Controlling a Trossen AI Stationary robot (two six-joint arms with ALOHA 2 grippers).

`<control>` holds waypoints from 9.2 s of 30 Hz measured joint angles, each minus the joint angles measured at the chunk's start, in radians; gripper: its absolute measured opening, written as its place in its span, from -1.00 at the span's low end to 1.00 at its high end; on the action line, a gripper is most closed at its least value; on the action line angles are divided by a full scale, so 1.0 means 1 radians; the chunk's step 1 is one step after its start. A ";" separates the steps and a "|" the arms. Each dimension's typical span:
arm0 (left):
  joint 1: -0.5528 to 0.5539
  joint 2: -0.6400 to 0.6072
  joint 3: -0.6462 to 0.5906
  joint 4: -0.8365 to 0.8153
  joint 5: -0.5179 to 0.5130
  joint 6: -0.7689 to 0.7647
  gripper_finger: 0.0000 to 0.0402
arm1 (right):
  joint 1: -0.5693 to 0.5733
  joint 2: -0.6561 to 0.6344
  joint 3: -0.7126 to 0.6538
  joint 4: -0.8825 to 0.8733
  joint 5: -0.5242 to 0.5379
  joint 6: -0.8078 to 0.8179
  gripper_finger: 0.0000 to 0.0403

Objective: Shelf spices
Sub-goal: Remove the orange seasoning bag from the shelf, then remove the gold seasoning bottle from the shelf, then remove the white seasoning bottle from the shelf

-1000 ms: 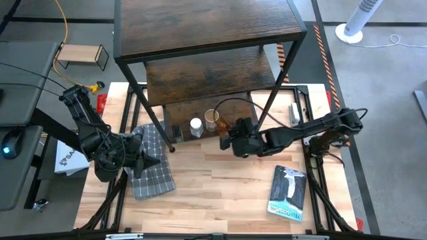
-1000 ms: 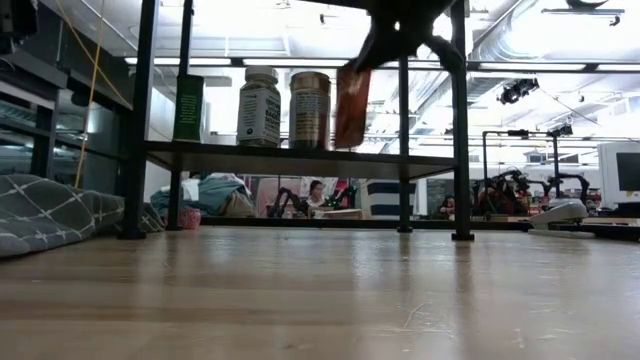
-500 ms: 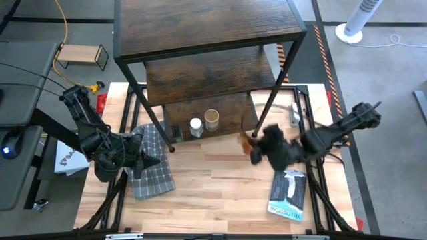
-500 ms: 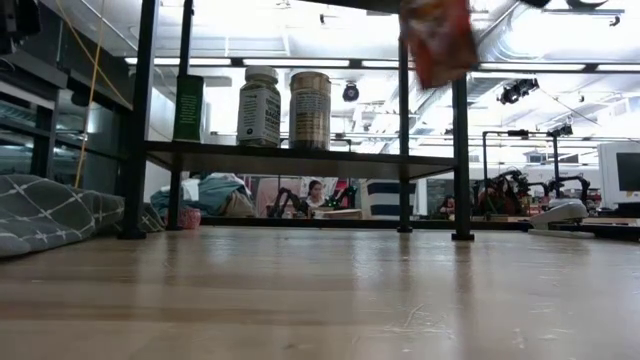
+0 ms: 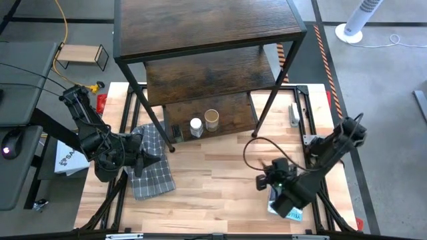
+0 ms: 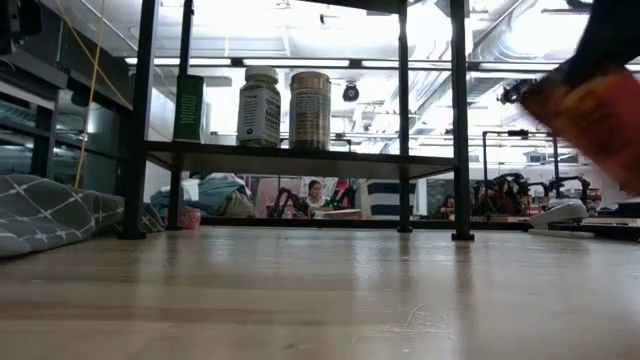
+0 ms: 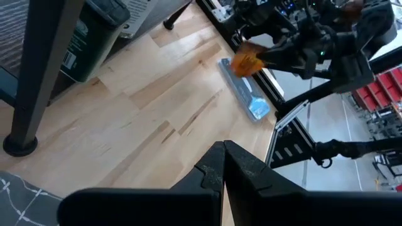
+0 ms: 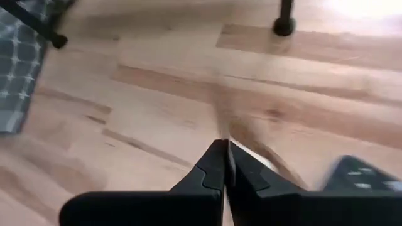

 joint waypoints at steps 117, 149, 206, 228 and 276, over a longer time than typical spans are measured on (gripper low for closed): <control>0.079 0.230 -0.001 0.067 0.394 -0.026 0.60 | -0.729 -0.007 0.100 1.074 -0.079 -1.662 0.10; 0.079 0.230 -0.001 0.058 0.403 -0.052 0.60 | -0.787 -0.007 0.100 1.057 -0.327 -1.789 0.97; 0.079 0.230 -0.001 0.012 0.389 0.075 0.60 | -0.519 -0.190 0.100 0.531 -0.200 -1.407 0.29; 0.079 0.230 -0.001 0.019 0.179 -0.191 0.60 | -0.139 0.279 0.100 0.728 0.012 -0.859 0.31; -0.023 0.234 0.000 0.707 -0.224 0.248 0.60 | -0.681 0.048 0.101 1.242 -0.217 -1.713 0.84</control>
